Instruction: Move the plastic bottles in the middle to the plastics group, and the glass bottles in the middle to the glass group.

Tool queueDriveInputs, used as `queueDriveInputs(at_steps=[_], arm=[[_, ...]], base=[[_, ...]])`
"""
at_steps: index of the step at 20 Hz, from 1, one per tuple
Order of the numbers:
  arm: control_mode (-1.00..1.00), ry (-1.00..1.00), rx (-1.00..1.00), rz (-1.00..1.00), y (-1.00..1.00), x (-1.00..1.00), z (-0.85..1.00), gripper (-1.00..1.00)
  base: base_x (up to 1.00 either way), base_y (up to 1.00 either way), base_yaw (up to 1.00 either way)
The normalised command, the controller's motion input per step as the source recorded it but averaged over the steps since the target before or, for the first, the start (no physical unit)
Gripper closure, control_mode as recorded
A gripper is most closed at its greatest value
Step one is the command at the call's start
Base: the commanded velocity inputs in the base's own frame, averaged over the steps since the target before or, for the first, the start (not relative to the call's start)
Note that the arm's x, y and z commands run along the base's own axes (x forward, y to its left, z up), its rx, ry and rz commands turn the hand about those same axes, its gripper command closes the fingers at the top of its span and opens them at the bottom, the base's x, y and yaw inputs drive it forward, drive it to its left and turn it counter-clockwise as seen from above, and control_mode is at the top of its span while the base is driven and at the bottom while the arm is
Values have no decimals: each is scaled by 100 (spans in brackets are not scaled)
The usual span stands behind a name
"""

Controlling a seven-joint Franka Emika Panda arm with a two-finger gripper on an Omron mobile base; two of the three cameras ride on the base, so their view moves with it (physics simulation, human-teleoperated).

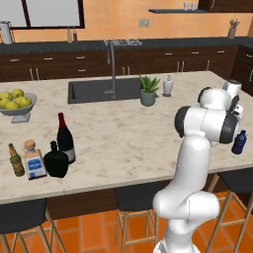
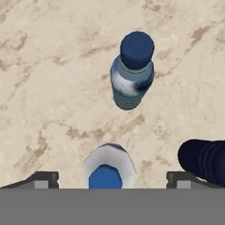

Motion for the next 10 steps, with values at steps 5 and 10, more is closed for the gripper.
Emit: queueDriveInputs(at_steps=[5,10], arm=[[-100,-9,-2,5,15,-36,49,-100],[-100,-14,-13,17,46,-80,18,-100]], base=[[0,0,0],[0,0,0]])
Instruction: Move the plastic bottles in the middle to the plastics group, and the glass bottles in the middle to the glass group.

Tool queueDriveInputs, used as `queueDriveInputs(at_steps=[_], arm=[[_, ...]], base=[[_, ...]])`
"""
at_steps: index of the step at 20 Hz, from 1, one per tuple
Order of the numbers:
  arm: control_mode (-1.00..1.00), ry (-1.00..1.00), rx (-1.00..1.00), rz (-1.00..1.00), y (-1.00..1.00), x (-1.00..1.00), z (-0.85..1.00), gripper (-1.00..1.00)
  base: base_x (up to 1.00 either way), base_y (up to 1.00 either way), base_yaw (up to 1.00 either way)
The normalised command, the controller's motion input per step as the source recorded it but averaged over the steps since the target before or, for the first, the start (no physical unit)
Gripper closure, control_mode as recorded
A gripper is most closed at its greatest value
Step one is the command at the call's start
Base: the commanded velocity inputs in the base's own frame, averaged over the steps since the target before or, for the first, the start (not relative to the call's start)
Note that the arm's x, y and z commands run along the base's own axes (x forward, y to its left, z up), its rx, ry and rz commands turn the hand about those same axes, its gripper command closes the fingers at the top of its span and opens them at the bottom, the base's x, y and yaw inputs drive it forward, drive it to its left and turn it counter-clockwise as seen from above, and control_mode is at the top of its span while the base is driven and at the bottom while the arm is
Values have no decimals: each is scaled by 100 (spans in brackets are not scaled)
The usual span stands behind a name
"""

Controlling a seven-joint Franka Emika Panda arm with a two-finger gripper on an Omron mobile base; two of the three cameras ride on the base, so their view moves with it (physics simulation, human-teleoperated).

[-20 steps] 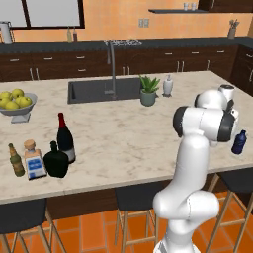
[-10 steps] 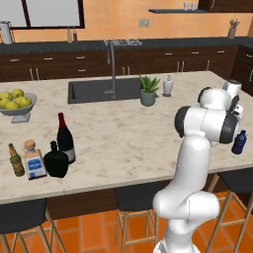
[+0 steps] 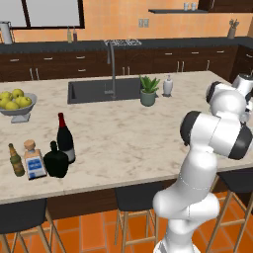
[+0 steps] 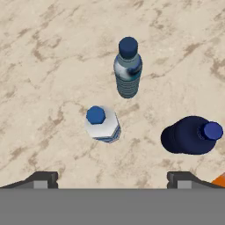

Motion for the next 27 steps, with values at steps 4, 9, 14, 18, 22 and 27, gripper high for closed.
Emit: queueDriveInputs(at_steps=[4,9,14,18,22,27], arm=[[-100,0,-26,10,98,-60,0,-100],[-100,7,-26,13,100,-44,0,-100],[-100,9,-11,15,87,-48,8,-100],[-100,4,-9,19,63,-56,28,-100],[-100,1,-8,19,53,-64,41,-100],[-100,0,-3,16,44,-75,35,-100]], base=[[0,0,0],[0,0,0],[0,0,0],[0,0,0],[0,0,0],[0,0,0]])
